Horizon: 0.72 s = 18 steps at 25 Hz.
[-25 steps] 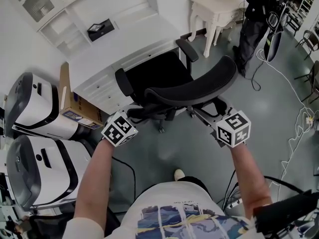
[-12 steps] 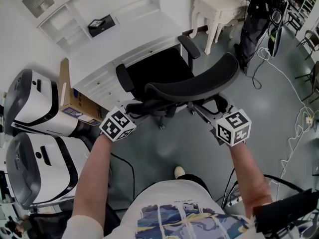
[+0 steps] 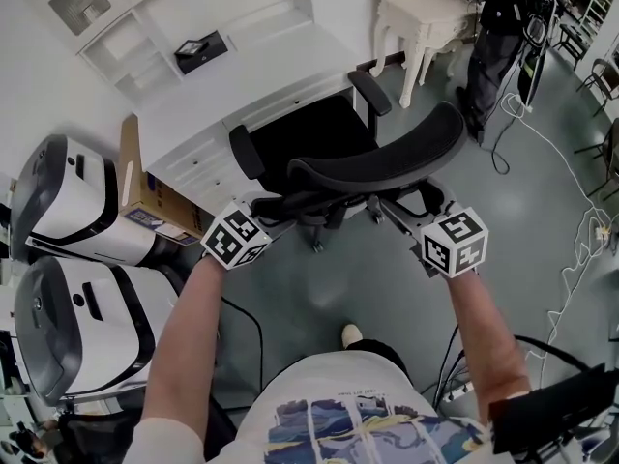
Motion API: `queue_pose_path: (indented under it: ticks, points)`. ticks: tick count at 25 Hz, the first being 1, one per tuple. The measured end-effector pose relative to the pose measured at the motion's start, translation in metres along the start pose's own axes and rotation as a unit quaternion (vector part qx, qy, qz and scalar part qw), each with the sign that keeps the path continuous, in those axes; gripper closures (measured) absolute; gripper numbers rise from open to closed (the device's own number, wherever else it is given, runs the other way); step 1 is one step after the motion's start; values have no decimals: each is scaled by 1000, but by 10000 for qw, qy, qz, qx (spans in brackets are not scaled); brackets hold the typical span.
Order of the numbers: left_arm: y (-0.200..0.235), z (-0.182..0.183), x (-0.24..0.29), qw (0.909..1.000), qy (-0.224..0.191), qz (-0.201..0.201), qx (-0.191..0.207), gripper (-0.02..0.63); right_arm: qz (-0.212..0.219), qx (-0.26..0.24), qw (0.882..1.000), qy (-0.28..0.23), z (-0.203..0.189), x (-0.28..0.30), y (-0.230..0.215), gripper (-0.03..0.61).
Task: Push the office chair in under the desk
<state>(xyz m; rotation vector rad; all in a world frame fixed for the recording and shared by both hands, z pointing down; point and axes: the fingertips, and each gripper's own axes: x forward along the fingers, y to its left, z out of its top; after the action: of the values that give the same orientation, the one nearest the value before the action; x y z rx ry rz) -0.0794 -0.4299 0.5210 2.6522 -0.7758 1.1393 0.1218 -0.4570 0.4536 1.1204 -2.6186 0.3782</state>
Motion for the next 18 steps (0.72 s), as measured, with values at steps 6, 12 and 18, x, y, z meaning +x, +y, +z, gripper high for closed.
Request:
queue_pose_path:
  ticks: [6, 12, 18]
  points:
    - [1, -1, 0, 9997, 28, 198, -125, 405, -74, -42, 10000, -12, -2, 1, -1, 242]
    - [0, 0, -2, 9987, -38, 475, -205, 403, -224, -99, 9997, 0, -4, 1, -2, 242]
    - [0, 5, -9, 9963, -264, 713, -396, 403, -459, -129, 9989, 15, -7, 3, -5, 242]
